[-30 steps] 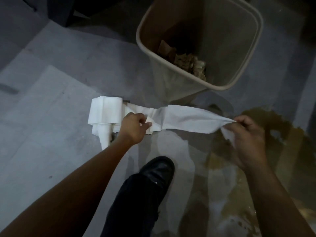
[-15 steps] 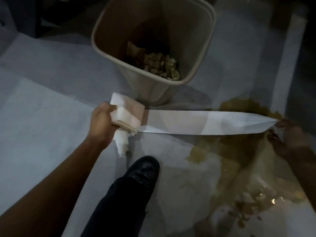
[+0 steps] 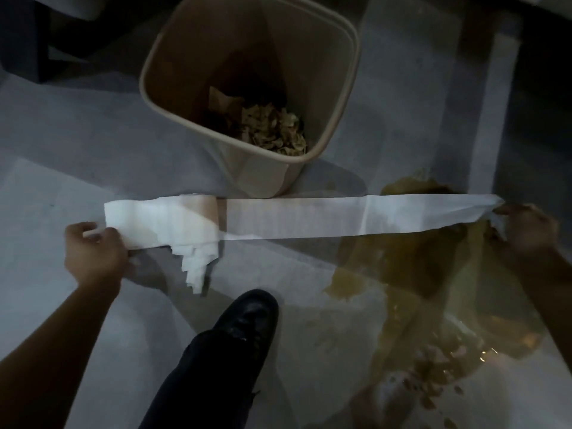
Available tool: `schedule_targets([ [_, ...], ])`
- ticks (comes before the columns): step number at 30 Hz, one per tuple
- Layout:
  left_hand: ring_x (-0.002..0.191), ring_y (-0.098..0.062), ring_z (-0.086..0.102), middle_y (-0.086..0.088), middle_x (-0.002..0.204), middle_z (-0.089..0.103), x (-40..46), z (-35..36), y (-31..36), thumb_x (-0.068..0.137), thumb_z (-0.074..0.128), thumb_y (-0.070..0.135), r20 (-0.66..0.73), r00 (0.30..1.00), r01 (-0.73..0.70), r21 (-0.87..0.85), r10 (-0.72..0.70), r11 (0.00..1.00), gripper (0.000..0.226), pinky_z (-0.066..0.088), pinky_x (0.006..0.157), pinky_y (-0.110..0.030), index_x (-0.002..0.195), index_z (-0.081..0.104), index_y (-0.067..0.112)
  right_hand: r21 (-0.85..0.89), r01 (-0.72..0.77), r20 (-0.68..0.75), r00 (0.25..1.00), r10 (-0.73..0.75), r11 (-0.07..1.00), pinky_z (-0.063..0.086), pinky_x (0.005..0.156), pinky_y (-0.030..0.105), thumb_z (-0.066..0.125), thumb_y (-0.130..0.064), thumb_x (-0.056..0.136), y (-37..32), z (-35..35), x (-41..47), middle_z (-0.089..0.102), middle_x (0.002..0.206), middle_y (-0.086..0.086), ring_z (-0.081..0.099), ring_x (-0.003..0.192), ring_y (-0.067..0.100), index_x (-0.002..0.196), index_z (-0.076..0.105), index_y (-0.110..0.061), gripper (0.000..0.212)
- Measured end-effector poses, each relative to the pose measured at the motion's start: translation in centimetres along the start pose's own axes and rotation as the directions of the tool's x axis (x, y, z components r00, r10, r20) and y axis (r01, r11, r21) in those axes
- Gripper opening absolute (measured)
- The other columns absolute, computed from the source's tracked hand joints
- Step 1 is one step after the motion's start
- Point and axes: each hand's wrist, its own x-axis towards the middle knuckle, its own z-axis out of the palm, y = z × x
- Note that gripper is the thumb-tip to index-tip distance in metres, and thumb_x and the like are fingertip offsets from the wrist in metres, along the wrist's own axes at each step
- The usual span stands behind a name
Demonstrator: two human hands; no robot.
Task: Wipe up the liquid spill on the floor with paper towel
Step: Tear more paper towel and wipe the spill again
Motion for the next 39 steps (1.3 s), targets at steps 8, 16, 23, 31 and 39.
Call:
schedule_targets([
  [8,0.129,-0.047,0.035,-0.018,0.145,0.034,-7.8,5.0,4.6,0.083,0.062,0.068,0.339,0.843,-0.531,0.407,0.417,0.743,0.078,0.041,0.096,-0.063,0.143,0.033,0.027,0.446,-0.023,-0.064,0.996,0.057,0.895,0.040,0.063,0.000,0.059,-0.004,0.093,-11.9,-0.1,-6.7,0.065,0.114,0.013,0.059,0.113,0.035,0.117,0.069,-0.009,0.026],
  [16,0.112,-0.044,0.054,-0.024,0.129,0.051,-6.8,5.1,5.0,0.088,0.068,0.029,0.423,0.878,-0.367,0.291,0.225,0.884,0.086,0.047,0.087,-0.048,0.156,0.015,0.025,0.504,0.162,0.069,0.971,-0.227,0.848,0.051,0.067,0.028,0.072,-0.021,0.084,-26.9,8.9,-15.6,0.069,0.077,-0.004,0.066,0.072,0.017,0.077,0.065,-0.027,0.011],
  [23,0.114,-0.037,0.059,-0.011,0.129,0.062,-4.7,2.4,2.9,0.085,0.063,0.031,0.318,0.942,-0.125,0.042,0.105,0.991,0.063,0.052,0.097,-0.048,0.144,0.040,0.025,0.530,0.318,0.371,0.746,-0.553,0.786,0.039,0.070,0.021,0.066,-0.027,0.088,-38.1,16.4,-24.1,0.069,0.098,-0.003,0.060,0.085,0.011,0.105,0.071,-0.015,0.022],
  [31,0.111,-0.030,0.063,-0.004,0.127,0.064,-3.9,1.7,2.0,0.083,0.064,0.032,0.340,0.938,-0.047,-0.055,0.063,0.997,0.063,0.053,0.099,-0.051,0.142,0.042,0.029,0.128,0.328,0.093,0.936,-0.340,0.936,0.051,0.091,0.039,0.057,-0.062,0.087,-31.9,16.8,-21.3,0.064,0.119,0.016,0.060,0.111,0.036,0.131,0.054,-0.019,0.062],
  [39,0.115,-0.033,0.060,-0.007,0.129,0.064,-4.2,1.7,2.1,0.086,0.064,0.030,0.348,0.932,-0.095,-0.032,0.100,0.995,0.060,0.051,0.100,-0.050,0.142,0.043,0.029,0.055,-0.065,0.236,0.970,0.050,0.996,0.026,0.116,0.057,0.059,-0.097,0.046,-31.2,17.4,-17.8,0.023,0.156,0.020,0.018,0.146,0.041,0.153,0.020,-0.014,0.141],
])
